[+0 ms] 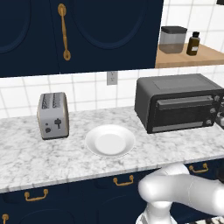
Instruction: Pick up the kebab skewer and baguette bread, and place them inside the toaster oven. Close the toaster oven door and start by setting the timer.
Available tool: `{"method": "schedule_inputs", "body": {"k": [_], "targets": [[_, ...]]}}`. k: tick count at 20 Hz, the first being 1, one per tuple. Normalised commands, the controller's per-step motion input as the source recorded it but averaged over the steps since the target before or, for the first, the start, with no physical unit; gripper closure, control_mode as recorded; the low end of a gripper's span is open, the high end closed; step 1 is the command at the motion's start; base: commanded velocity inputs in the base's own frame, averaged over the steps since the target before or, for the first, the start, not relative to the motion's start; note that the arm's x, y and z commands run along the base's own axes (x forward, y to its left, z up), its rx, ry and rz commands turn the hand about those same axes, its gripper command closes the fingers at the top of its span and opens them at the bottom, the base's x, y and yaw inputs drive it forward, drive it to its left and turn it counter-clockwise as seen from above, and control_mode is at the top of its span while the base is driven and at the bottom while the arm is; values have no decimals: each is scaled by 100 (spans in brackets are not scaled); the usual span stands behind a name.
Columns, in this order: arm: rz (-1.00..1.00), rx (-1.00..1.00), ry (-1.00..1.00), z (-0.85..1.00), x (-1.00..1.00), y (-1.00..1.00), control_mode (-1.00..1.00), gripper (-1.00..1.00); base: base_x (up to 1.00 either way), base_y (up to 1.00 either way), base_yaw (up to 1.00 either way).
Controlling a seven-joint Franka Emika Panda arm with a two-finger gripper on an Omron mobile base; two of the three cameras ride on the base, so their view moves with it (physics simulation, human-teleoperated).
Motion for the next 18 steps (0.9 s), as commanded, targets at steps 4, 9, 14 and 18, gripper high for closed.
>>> {"method": "schedule_inputs", "body": {"k": [4, 9, 14, 18], "targets": [[0, 3, -23, 1, 18, -13, -100, -100, 0, 0, 0], [0, 0, -23, 1, 41, -1, -100, -100, 0, 0, 0], [0, 0, -19, 0, 45, -6, -100, -100, 0, 0, 0], [-3, 0, -7, 2, 30, -24, -100, -100, 0, 0, 0]]}}
